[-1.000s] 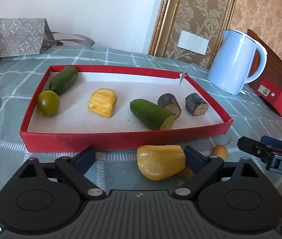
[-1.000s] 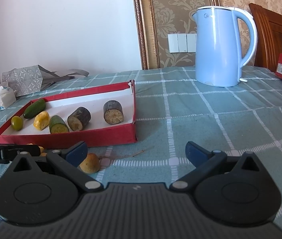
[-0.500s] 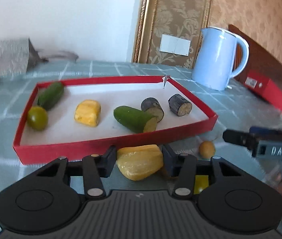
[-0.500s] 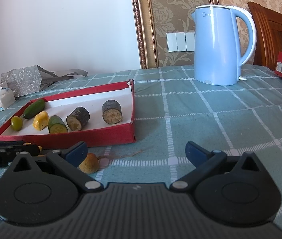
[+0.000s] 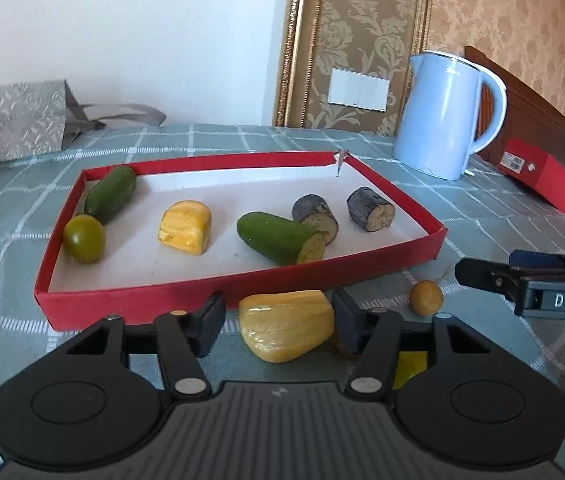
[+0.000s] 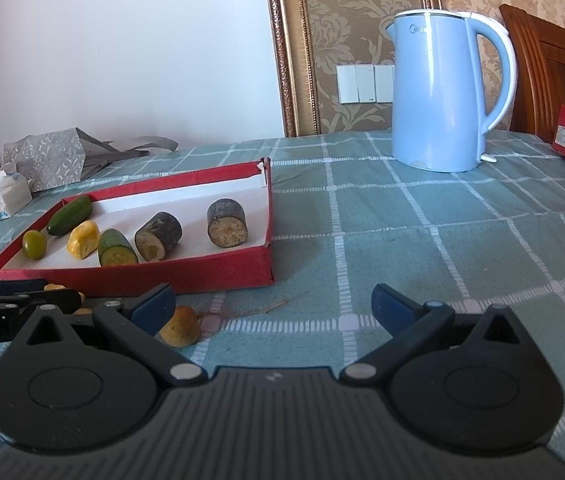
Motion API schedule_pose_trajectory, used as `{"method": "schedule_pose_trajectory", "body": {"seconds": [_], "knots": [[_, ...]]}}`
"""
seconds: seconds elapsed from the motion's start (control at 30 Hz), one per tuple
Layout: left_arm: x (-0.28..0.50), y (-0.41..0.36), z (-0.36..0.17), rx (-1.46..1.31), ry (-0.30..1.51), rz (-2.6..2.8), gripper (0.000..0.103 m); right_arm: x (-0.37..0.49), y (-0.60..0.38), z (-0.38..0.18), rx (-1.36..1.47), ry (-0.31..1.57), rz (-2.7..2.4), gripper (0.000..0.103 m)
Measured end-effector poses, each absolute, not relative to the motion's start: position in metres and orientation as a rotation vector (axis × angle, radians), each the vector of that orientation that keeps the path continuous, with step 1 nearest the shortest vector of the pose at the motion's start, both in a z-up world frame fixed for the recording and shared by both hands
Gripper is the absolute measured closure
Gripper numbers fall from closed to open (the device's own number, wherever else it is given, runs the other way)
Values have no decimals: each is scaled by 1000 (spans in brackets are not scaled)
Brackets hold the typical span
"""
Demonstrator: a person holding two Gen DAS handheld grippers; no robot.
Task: Organize fruits
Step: 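Lift the yellow chunk with the left gripper while the right gripper approaches a brown round fruit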
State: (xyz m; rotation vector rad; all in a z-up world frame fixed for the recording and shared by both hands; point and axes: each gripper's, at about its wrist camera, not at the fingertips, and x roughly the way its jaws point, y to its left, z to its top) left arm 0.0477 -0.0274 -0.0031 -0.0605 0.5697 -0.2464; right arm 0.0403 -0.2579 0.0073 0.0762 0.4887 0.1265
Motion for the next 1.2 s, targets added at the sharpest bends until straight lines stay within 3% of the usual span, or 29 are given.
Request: {"method": "schedule_pose_trajectory", "body": {"seconds": [0.1,0.23,0.3,0.33,0.37,0.4,0.53,1.13,1.2], "knots": [[52,-22,-7,-110,596,-232,27,43,-254,6,61,510,138,0],[53,-21,-7,-105,597,-237,27,43,-250,5,43,517,149,0],[52,-23,-7,-86,588,-238,32,43,-249,5,41,523,150,0],[51,-24,-6,-83,583,-252,38,44,-249,5,43,530,149,0],[49,-25,-5,-75,577,-274,50,45,-250,4,46,537,149,0],[47,-29,-3,-58,569,-286,54,46,-251,3,53,547,149,0],[40,-41,-3,45,527,-262,54,48,-252,1,65,567,142,0],[18,-11,-4,48,513,-227,55,41,-242,5,12,532,168,0],[21,-12,-6,66,542,-254,47,40,-235,5,-28,531,176,0]]}}
